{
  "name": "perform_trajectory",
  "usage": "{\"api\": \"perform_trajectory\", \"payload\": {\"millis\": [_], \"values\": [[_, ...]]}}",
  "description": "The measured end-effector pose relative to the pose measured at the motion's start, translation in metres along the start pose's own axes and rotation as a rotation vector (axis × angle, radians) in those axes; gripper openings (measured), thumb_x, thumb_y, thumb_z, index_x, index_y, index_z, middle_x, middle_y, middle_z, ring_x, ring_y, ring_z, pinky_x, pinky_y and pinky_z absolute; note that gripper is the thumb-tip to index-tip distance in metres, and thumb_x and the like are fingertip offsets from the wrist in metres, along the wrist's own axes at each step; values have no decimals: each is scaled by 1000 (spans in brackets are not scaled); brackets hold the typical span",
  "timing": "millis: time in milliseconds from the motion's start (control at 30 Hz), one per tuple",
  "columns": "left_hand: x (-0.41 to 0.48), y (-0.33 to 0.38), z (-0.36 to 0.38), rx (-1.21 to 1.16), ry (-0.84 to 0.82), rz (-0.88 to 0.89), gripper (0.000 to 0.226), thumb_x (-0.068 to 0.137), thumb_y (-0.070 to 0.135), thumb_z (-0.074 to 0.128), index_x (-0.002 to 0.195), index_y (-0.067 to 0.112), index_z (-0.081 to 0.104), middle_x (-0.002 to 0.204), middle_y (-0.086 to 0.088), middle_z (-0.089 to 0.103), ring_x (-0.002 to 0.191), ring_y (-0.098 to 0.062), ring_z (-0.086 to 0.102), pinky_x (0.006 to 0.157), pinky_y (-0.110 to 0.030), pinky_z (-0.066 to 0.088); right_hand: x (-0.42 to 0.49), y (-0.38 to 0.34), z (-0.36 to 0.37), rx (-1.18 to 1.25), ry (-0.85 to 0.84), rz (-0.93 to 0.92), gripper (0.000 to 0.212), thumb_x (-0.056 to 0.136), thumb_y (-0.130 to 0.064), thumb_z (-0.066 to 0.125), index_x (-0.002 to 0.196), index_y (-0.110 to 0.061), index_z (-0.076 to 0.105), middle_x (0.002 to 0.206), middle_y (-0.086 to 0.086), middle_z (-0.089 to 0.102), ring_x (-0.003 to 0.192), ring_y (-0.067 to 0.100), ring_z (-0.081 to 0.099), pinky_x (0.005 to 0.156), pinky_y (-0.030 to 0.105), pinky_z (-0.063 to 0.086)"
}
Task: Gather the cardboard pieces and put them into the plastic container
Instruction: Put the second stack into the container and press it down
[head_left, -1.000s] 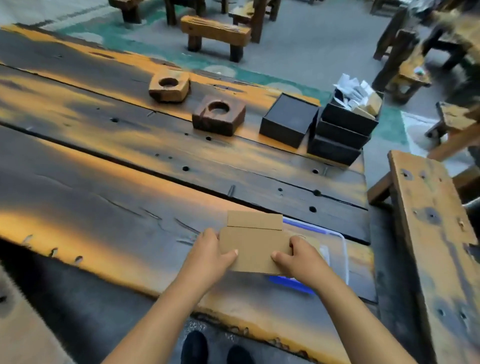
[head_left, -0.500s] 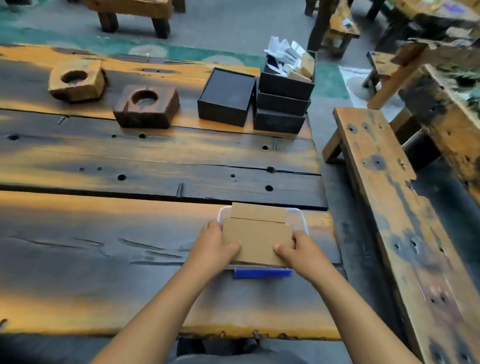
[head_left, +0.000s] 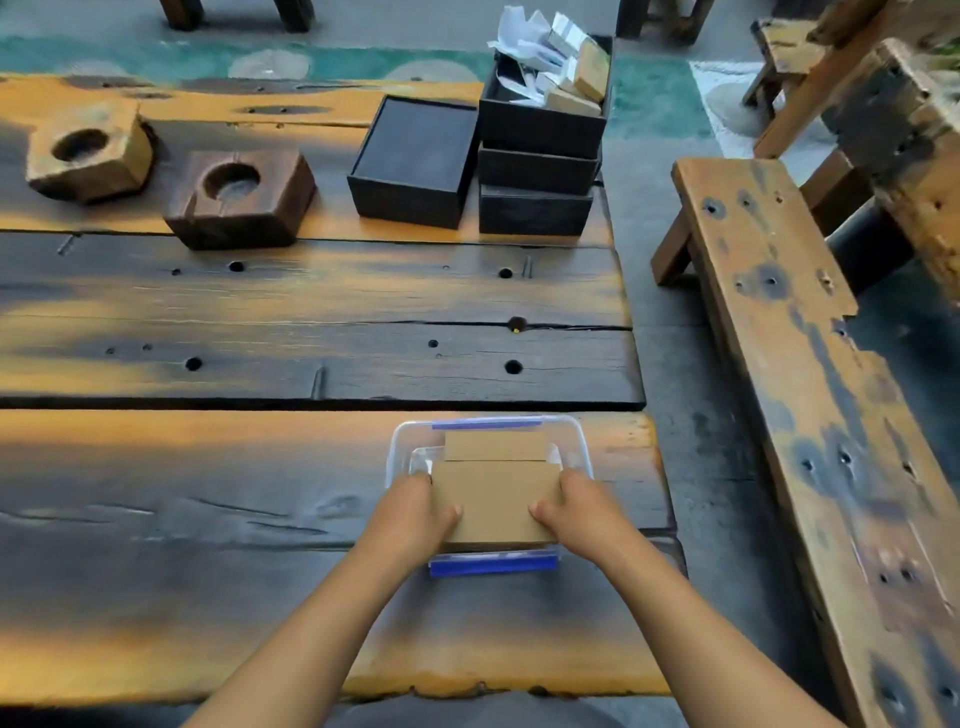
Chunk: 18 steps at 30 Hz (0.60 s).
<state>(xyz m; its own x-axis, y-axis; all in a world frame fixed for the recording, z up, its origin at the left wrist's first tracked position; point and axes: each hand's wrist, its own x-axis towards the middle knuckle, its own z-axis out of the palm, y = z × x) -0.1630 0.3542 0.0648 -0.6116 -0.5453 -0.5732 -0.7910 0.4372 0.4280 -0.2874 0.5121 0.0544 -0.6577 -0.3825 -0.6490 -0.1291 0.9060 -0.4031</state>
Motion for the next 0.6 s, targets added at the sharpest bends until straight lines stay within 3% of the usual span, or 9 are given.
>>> {"api": "perform_trajectory", "payload": {"millis": [400,600], "values": [[18,-16,17,91,-59,-20,27,88,34,65,98,10,59,106,-11,67,96,-28,64,77,-33,49,16,5,18,-163,-5,-26,27,91,-40,58,98,-14,53,106,9,67,97,28,62,76,35,47],[22,-20,24,162,-53,-10,30,89,33,63,102,6,59,109,-14,63,100,-31,61,82,-36,48,22,7,25,-198,16,-34,37,88,-37,61,111,-10,52,108,11,67,99,29,63,78,35,47]]}}
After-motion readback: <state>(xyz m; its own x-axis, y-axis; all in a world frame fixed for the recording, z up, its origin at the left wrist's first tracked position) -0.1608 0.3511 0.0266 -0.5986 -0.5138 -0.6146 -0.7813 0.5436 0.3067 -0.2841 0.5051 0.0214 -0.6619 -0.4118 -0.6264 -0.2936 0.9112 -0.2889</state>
